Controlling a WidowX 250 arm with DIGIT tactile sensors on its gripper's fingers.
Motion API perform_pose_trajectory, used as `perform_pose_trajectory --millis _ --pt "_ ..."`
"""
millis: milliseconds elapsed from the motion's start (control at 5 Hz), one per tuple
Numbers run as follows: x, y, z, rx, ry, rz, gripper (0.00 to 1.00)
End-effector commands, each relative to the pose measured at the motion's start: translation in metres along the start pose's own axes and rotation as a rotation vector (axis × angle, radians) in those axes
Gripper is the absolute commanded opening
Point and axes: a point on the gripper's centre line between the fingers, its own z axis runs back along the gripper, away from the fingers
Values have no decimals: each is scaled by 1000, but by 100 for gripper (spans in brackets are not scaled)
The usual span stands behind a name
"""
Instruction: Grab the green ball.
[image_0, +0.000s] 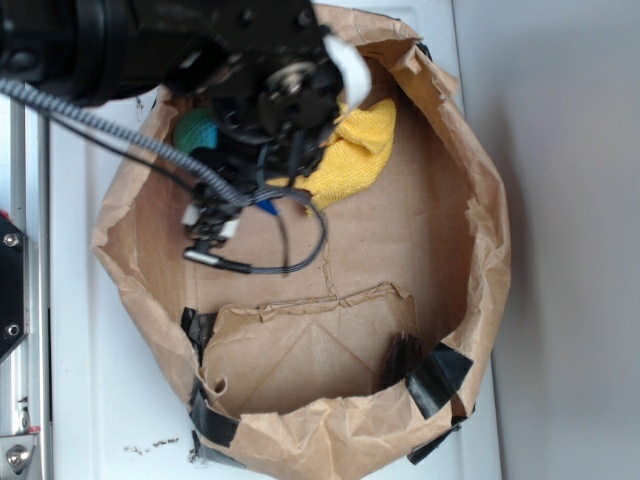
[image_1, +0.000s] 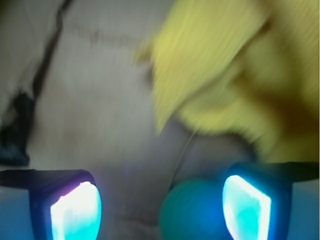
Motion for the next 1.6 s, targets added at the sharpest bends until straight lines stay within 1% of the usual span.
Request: perform_pose_trajectory --millis 0,200,400,600,1000,1200,1400 --pt "-6 17 -14 78 14 -4 100" --pt "-6 24 -19 92 27 24 100" --pt "-12 14 -21 87 15 27 15" --pt "-9 20 -20 90 12 15 0" --pt "-8 20 -20 90 -6 1 0" --pt "-6 17 -11 74 -65 -8 0" --pt "-8 -14 32 48 -139 -60 0"
